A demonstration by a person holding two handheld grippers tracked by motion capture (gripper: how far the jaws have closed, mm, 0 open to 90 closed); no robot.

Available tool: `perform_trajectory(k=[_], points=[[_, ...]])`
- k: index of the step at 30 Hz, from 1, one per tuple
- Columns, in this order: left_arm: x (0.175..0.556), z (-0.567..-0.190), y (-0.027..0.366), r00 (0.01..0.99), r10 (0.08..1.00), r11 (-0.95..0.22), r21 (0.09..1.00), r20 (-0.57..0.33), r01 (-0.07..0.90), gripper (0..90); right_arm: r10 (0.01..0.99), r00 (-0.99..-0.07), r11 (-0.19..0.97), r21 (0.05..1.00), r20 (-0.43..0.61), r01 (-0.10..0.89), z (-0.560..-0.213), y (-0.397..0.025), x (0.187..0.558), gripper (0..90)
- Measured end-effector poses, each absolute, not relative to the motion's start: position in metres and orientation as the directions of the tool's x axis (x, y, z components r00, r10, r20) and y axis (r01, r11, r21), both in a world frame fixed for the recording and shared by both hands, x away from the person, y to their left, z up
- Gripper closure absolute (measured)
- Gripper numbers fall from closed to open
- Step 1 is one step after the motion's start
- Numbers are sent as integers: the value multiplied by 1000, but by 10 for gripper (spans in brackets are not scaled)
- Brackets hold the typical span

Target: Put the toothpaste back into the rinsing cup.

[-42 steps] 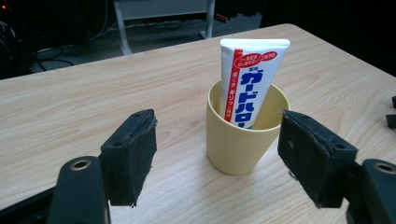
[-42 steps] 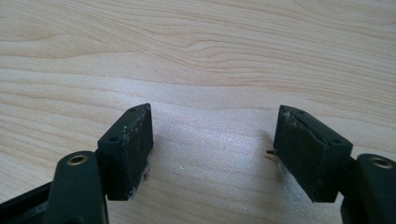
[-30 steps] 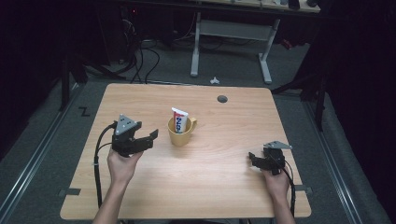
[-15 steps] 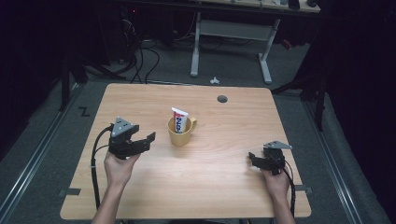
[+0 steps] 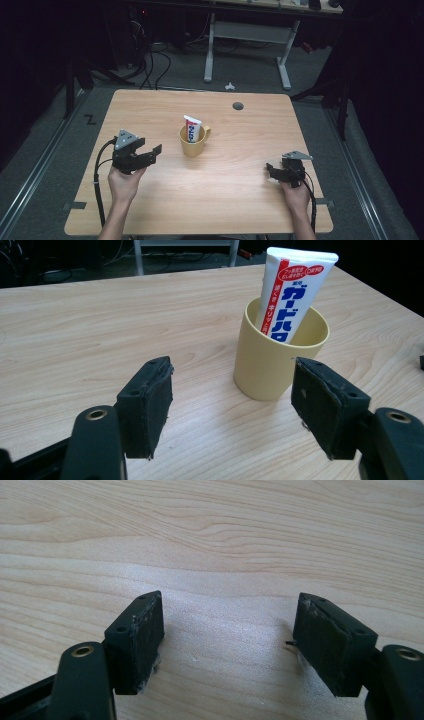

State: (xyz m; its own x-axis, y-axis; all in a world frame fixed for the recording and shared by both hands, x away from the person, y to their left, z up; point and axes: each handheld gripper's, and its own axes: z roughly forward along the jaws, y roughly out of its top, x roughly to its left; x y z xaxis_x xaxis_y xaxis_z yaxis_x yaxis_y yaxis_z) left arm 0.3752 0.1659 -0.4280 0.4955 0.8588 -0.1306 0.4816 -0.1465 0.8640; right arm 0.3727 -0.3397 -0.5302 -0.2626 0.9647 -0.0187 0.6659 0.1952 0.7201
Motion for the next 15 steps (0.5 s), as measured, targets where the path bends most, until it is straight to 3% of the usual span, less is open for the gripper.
perform_trajectory(k=[15], points=[[372, -437, 171, 487, 862, -138, 856, -145, 499, 333, 965, -262, 195, 720, -19, 666, -530, -340, 373, 285]])
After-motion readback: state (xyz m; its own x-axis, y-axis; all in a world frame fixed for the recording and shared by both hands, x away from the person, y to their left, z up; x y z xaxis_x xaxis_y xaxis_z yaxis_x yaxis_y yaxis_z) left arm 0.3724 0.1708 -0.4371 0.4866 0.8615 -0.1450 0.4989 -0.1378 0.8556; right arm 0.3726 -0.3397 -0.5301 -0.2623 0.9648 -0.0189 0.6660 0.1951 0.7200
